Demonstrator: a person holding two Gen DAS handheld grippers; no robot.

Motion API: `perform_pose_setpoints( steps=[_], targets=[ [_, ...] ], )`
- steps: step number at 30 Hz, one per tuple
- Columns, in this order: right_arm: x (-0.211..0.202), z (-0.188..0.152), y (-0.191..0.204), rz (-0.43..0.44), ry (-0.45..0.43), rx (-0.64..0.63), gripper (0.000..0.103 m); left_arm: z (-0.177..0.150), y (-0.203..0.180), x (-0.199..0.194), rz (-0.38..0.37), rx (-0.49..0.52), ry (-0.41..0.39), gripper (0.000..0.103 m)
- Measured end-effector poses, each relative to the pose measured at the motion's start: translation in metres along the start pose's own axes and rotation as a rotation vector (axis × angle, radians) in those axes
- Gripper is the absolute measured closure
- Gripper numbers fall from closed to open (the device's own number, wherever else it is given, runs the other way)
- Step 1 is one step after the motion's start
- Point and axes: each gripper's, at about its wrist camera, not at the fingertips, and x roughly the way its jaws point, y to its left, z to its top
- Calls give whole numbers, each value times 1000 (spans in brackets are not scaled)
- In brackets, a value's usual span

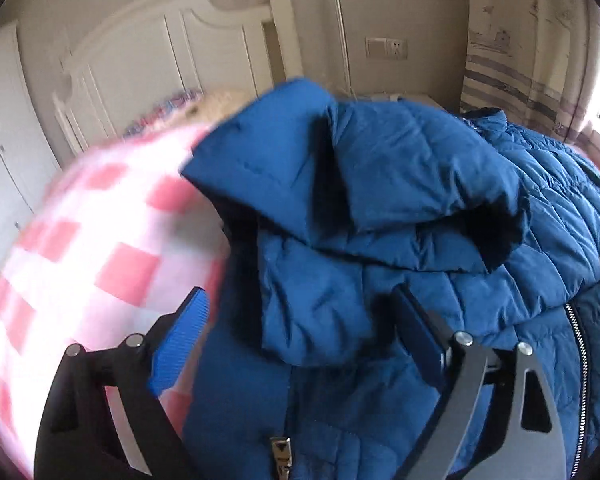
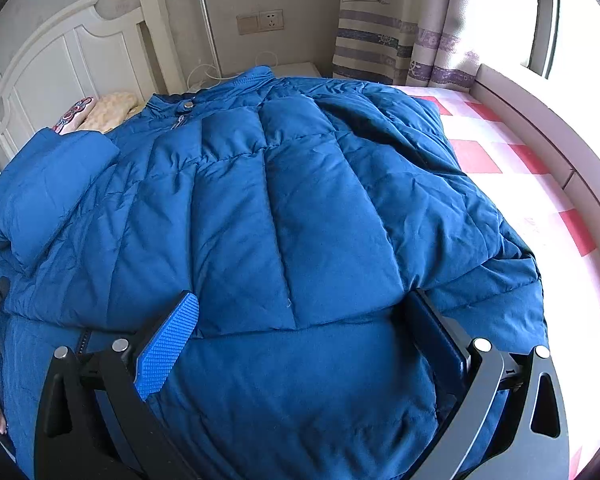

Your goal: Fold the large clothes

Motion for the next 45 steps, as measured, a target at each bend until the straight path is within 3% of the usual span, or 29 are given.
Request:
perform_pose_setpoints(
  steps=[3,5,7,14,16,22,25,26,27,30,33,35,36,37,39,40,41,43,45],
  targets=[
    [-8,0,-1,-14,-13,14,5,-2,3,3,-8,0,15,14],
    [-26,4,9,-19,-84,-16,4,-3,2,6,-3,4,16,14],
    [-47,11,43,28,-162,-140,4,-2,-1,8,8,7,18,12],
    [-58,19,182,121,-256,-665,5,3,2,16,-27,-58,35,9],
    [-48,23,204,138,-247,-752,9,3,8,19,-47,-88,46,9],
    [-2,38,231,211,-72,-826,15,2,12,24,-70,-108,60,9],
    [4,40,225,235,-72,-776,47,1,13,23,-72,-111,59,9],
    [-2,42,220,260,-110,-729,63,1,14,23,-78,-115,60,9],
    [-11,45,213,275,-155,-676,68,1,15,24,-83,-120,61,9],
    [-40,60,175,383,-250,-472,73,0,16,25,-87,-123,63,9],
    [-67,72,110,486,-350,-211,73,1,17,24,-87,-122,63,9],
    [-59,75,65,525,-335,-28,72,1,16,24,-87,-122,65,9],
    [-45,75,46,526,-281,40,72,1,16,24,-86,-121,65,9],
    [-33,74,36,511,-230,70,65,1,16,24,-85,-121,65,8],
    [-4,66,16,448,-112,132,39,2,18,24,-87,-123,67,8],
    [9,60,7,450,-54,168,16,3,17,24,-88,-125,69,7],
    [14,55,3,466,-28,195,9,4,17,24,-91,-128,70,7],
    [18,49,-5,498,-33,242,9,4,17,25,-92,-132,73,6],
    [16,52,-10,465,-61,259,9,5,19,27,-98,-139,78,5]
  ],
)
